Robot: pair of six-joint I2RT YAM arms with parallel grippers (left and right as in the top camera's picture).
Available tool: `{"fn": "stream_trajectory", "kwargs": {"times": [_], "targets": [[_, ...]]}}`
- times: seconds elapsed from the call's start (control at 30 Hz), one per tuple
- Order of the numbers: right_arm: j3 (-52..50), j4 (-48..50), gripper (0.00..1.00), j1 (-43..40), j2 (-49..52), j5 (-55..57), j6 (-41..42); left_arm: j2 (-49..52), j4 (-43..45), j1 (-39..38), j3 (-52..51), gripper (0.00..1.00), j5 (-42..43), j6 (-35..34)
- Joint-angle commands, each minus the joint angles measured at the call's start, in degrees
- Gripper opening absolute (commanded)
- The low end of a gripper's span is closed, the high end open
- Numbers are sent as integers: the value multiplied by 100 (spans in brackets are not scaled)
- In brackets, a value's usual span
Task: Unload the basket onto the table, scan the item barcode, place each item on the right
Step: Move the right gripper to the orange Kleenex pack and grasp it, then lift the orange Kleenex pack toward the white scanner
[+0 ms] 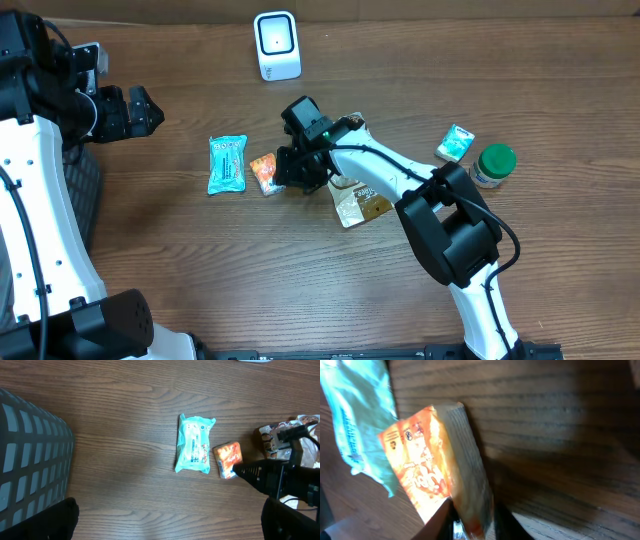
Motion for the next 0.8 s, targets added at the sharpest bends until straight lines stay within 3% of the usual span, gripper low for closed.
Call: {"fn": "stream_trajectory", "kwargs": {"times": [0.0, 0.1, 0.17, 0.3, 0.47, 0.67, 0.77], "targets": [[-103, 33, 16, 35, -46, 164, -9, -22, 7, -15, 72, 100, 66, 111], [-103, 11, 4, 35, -46, 157, -9, -22, 9, -15, 72, 100, 63, 109], [-92, -7, 4, 17, -50, 31, -149, -22, 7, -15, 72, 100, 66, 109], [26, -144, 4, -313, -236, -1303, -804, -22, 7, -15, 72, 100, 66, 109], [26, -114, 4, -1045, -750, -3801, -1392, -22, 9, -15, 72, 100, 66, 109], [26, 538, 4, -1753, -973, -6719, -1261, -22, 9, -15, 72, 100, 63, 109], [31, 752, 4, -2026, -973, -6878, -332, -22, 9, -15, 72, 99, 63, 109]]}}
